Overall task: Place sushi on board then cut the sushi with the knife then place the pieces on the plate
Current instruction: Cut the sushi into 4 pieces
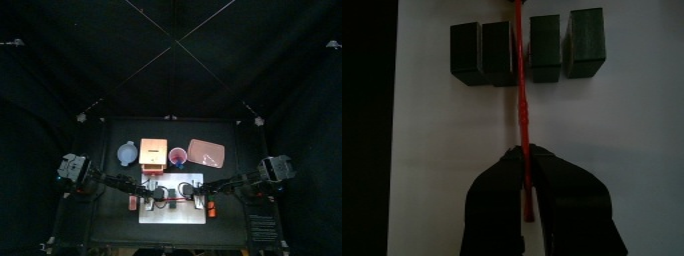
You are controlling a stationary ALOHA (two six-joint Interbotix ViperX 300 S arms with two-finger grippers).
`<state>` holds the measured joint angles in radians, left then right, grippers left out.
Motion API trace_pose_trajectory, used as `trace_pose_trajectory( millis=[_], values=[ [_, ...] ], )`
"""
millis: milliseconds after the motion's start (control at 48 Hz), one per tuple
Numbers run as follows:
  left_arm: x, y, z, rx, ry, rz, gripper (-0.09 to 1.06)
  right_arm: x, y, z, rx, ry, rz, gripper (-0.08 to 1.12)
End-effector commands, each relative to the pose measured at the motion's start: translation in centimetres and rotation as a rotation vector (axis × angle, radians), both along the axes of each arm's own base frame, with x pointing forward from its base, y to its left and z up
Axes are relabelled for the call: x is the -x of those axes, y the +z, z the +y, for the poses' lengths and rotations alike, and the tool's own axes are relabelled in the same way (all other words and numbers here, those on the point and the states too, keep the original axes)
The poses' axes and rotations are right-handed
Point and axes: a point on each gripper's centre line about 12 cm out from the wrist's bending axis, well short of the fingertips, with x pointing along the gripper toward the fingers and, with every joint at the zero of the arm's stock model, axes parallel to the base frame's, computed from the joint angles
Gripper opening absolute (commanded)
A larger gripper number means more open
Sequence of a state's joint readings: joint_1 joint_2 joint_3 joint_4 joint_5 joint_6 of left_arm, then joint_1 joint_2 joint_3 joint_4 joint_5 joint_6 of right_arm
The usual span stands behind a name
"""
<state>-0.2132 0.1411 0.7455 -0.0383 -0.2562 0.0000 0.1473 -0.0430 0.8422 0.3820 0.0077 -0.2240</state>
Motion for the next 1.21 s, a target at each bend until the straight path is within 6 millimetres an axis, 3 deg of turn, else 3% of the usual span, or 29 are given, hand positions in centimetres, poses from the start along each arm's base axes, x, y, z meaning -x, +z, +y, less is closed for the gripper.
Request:
trace_pose_trajectory(
  millis=[21, 292, 542, 1208],
  values=[
    [-1.5, 4.5, -0.2, 0.004, -0.018, -0.137, 0.35, -1.5, 4.6, -0.3, 0.003, 0.006, -0.144, 0.36],
    [-1.3, 6.9, 0.2, -0.015, -0.036, -0.203, 0.35, -0.6, 7.6, -0.1, -0.012, 0.019, -0.209, 0.36],
    [-1.5, 5.3, -1.6, -0.018, -0.083, -0.173, 0.35, -0.2, 6.6, 2.3, -0.070, 0.048, -0.152, 0.36],
    [-1.8, 3.1, -1.2, -0.033, -0.075, -0.114, 0.34, 0.2, 4.3, 1.8, -0.057, 0.032, -0.094, 0.36]
  ],
)
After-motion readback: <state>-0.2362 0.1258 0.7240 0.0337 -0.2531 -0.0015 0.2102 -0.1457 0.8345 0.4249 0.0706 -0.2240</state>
